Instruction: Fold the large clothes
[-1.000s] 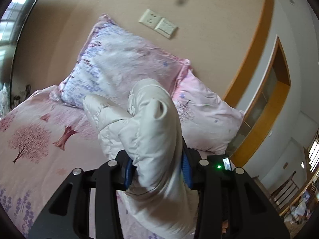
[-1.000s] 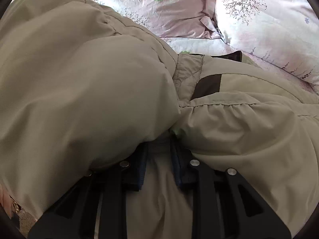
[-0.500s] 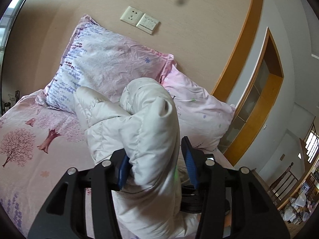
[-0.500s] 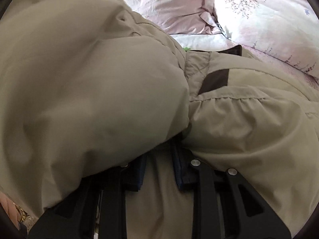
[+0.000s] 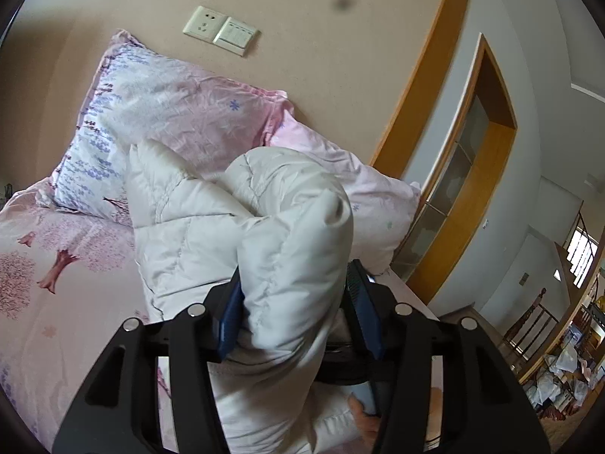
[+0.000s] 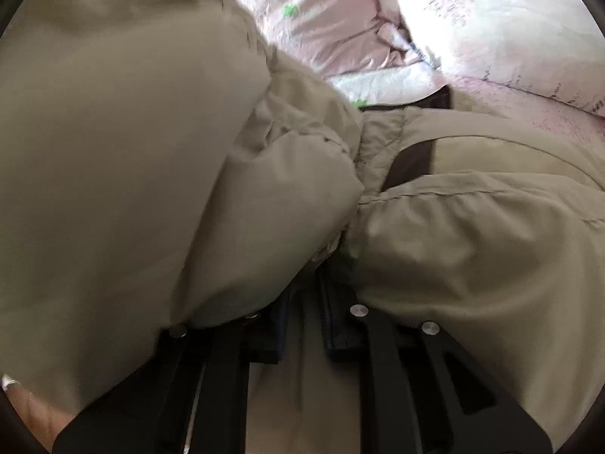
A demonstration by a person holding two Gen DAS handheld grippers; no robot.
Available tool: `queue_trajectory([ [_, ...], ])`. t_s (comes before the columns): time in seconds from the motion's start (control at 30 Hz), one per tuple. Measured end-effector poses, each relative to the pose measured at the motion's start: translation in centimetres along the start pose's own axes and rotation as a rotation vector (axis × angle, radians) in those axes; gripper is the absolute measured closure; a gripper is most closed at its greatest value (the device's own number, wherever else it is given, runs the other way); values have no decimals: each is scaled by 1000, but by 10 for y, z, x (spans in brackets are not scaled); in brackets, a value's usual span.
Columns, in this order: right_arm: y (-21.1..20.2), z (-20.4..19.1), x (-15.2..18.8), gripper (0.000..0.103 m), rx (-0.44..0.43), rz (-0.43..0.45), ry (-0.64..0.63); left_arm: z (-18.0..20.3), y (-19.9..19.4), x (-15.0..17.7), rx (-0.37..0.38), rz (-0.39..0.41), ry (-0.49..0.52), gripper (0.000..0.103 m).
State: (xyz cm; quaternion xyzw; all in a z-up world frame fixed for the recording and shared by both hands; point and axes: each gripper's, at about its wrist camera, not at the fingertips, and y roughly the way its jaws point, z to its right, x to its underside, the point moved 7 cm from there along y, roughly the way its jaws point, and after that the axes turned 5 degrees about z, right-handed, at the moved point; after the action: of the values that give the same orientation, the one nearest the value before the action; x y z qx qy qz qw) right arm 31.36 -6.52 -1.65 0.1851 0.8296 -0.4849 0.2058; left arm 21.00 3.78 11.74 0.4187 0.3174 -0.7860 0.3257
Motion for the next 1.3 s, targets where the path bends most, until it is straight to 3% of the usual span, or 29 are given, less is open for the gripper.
queue_trajectory([
  [0.07,-26,12,-5,81,-2,56,32,8,3,1,22,-2,5,51],
  [0.2,-95,60,-6,36,80,230,98,30,14,8,87,-24,15,50],
  [0.23,-107,71,-6,35,108,263,115,38,18,11,110,-31,18,50],
  [0.43,-166,139,12,31,190,372,254,76,45,29,213,-84,12,50],
  [0.53,-173,162,13,31,179,402,303,89,59,40,247,-118,8,50],
  [0.83,-197,178,6,31,121,440,302,135,109,85,325,-254,73,49],
  [0.97,-204,165,-5,31,28,408,233,159,130,108,339,-296,153,46],
  [1.1,-198,145,-20,29,-79,316,154,179,143,129,345,-322,245,42],
  [1.3,-175,135,-32,29,-118,179,108,193,151,148,350,-344,328,39],
])
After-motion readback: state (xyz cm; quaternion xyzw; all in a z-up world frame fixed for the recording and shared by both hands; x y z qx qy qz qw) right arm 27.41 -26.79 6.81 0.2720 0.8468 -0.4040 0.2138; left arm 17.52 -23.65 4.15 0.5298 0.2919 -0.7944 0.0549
